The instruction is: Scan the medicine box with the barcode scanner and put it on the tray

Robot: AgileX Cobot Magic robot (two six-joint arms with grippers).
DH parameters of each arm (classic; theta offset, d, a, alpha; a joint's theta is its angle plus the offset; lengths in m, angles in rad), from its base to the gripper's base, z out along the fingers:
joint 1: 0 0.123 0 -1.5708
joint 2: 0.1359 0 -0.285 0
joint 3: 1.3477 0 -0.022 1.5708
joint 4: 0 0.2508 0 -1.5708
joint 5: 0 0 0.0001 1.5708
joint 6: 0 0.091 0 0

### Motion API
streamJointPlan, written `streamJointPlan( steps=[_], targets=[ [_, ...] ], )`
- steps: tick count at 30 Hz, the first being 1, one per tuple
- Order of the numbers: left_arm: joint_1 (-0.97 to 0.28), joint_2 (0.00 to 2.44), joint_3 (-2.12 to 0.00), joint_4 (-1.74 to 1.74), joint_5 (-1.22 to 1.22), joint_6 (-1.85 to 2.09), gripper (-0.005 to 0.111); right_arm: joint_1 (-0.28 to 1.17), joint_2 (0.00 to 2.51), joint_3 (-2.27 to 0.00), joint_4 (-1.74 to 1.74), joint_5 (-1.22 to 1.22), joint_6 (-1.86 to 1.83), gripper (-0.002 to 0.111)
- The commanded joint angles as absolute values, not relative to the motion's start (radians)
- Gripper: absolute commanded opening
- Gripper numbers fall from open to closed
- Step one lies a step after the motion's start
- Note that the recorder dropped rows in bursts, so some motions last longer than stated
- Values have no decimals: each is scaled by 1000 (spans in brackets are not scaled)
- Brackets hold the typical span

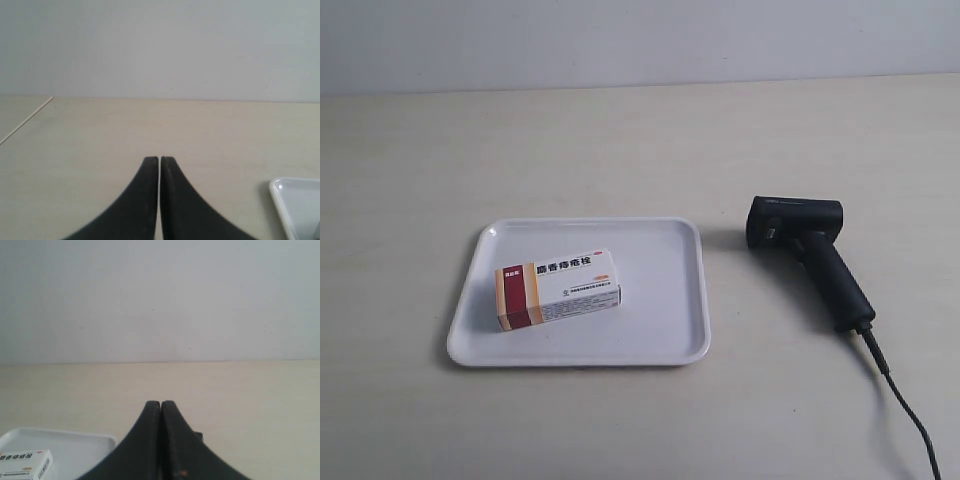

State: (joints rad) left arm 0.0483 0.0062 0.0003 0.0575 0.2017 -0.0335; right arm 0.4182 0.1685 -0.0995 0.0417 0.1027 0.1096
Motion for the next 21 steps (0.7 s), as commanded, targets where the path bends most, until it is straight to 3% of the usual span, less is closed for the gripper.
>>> streamJointPlan(
  steps=[1, 8, 17, 21],
  targets=[
    [49, 0, 0, 47, 199, -30, 4, 412, 93, 0, 18, 32, 108, 0],
    [49, 0, 0, 47, 199, -30, 4, 393, 62, 0, 22, 76, 108, 0],
    [49, 0, 0, 47, 199, -30, 4, 58, 0, 0, 27, 91, 108, 0],
    [49, 0, 0, 47, 199, -30, 4, -6, 0, 0, 23, 103, 95, 0]
  ],
)
